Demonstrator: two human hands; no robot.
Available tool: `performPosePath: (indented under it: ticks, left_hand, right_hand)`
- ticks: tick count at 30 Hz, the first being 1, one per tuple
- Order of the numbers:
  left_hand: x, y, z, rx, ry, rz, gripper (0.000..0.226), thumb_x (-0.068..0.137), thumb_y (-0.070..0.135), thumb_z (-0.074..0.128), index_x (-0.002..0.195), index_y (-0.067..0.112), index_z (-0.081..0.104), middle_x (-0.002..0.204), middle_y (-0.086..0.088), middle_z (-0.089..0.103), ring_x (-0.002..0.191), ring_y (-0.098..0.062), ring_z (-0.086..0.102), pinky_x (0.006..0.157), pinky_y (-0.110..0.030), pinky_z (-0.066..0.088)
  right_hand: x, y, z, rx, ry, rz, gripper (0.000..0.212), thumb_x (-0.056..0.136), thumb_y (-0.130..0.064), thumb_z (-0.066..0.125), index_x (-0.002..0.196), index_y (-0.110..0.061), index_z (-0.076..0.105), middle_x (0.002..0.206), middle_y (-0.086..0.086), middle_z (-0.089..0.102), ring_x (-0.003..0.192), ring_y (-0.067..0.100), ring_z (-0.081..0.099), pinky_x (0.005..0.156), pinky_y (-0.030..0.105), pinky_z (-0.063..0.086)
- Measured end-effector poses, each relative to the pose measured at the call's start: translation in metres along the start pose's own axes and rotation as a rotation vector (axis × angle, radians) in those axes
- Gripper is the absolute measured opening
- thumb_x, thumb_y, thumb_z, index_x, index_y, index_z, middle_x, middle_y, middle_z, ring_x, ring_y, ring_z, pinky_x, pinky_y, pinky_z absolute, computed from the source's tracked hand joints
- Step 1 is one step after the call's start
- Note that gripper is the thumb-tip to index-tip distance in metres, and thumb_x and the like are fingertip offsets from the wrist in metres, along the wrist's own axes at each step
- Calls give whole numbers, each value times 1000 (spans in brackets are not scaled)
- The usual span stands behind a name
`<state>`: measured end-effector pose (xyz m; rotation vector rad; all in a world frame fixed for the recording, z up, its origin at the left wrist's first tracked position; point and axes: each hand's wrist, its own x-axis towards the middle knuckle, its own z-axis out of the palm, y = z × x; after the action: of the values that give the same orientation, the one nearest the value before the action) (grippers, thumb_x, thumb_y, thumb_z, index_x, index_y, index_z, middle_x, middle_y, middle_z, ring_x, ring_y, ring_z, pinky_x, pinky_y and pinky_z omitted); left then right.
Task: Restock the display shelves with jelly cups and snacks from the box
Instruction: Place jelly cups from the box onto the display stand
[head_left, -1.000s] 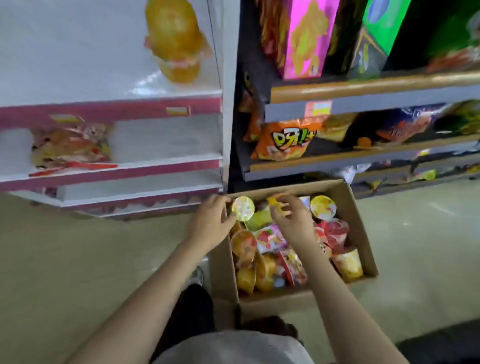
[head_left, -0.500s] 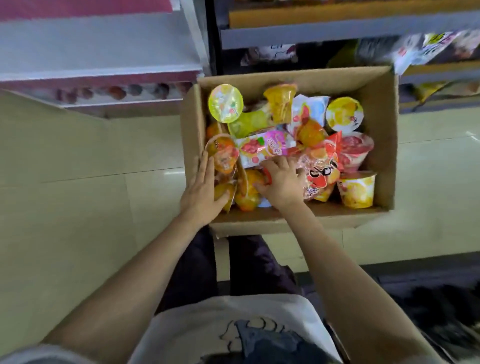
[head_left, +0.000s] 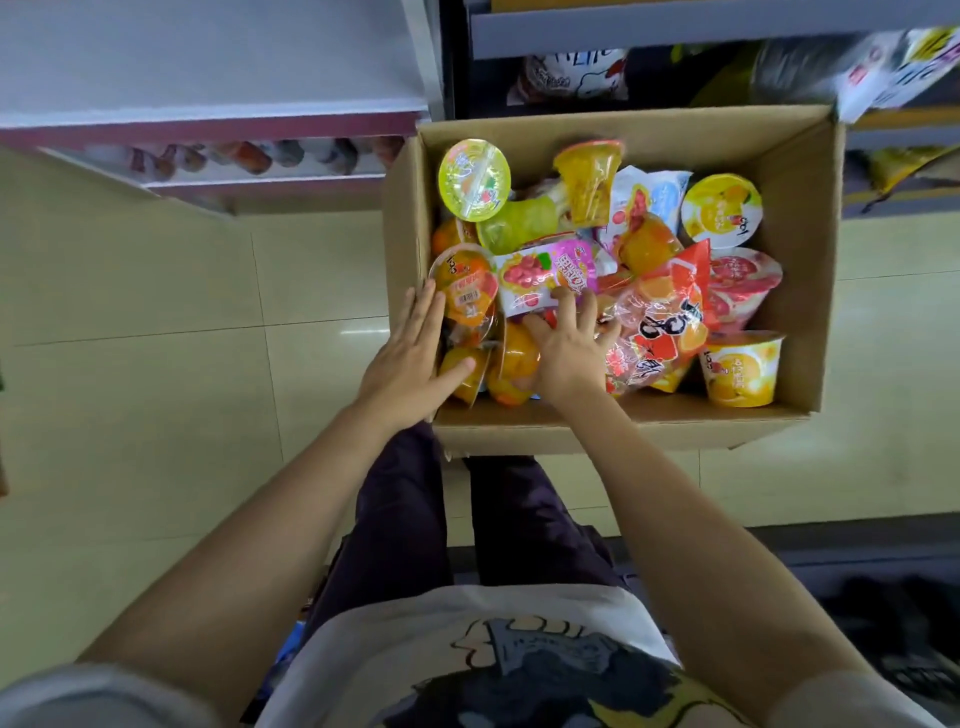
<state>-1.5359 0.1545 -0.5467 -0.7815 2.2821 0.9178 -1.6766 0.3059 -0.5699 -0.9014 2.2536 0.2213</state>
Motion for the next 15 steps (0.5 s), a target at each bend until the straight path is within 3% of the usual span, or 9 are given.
performPosePath:
  ticks: [4,7,10,12,13,15]
  left_hand:
    - [-4,7,-12,-86,-61,-14,89,95,69,36,159,28,-10,163,15,-22,149,-6,-21,122,-48,12]
    - [-16,17,-20,-317,57,-44,76,96,66,41,158,29,17,166,8,13,152,-12,9,119,-42,21]
    - [-26,33,-23,-740,139,-107,49,97,56,50,140,33,48,140,4,55,127,-14,53,97,-28,47]
    - [-28,46,-27,-1207,-36,-216,52,94,54,52,136,26,52,132,-6,63,111,-19,66,85,-33,58]
    - [-27,50,-29,-1426,-125,-256,58,90,54,54,137,21,51,130,-10,65,108,-23,69,81,-37,60]
    - [-25,48,-34,-1735,-170,-275,54,88,43,59,134,15,53,124,-13,68,102,-28,70,79,-41,61]
  right_hand:
    - [-17,15,-11,263,59,-35,87,63,-63,81,138,-28,53,156,10,23,148,35,11,115,67,17]
    - [-32,19,-18,634,218,0,81,58,-65,82,121,-16,68,139,13,42,133,33,37,107,55,38]
    - [-42,11,-35,867,301,-16,65,64,-59,84,112,-17,73,132,8,48,126,18,44,103,25,40]
    - [-44,-5,-48,961,236,-72,62,67,-47,87,120,-20,71,133,1,47,119,0,41,97,8,36]
    - [-42,-14,-52,978,193,-115,66,67,-47,88,125,-21,68,132,0,47,118,-3,43,98,10,39]
    - [-36,-29,-57,940,49,-203,72,69,-46,86,133,-25,61,130,-1,51,120,9,50,102,30,48]
